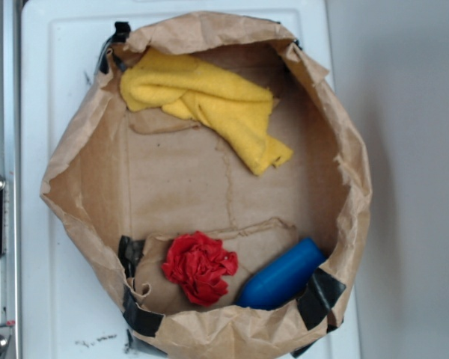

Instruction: Grab the yellow cloth.

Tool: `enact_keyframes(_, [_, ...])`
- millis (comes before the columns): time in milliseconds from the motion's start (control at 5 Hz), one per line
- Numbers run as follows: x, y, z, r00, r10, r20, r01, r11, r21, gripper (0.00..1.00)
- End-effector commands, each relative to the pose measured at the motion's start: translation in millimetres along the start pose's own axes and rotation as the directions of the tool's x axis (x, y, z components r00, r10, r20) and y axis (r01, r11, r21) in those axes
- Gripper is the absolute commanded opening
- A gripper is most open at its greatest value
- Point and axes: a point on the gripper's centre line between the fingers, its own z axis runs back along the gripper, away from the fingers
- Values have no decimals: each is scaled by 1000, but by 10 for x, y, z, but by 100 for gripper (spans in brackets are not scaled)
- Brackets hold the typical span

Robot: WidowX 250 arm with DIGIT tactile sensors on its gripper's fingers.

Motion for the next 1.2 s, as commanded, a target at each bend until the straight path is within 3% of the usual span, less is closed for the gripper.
enact_keyframes(0, [0, 0, 0, 1000, 0, 0, 0, 1000, 0, 100])
enact_keyframes(200, [300, 4, -36, 1000, 3, 27, -2, 999, -37, 100])
enact_keyframes(400, [579, 78, -96, 996, 41, 77, -40, 999, -15, 100])
enact_keyframes(600, [864, 159, -225, 986, -17, 165, 15, 1000, 16, 100])
enact_keyframes(1000, [1338, 237, -696, 979, -137, 149, 132, 990, 45, 100])
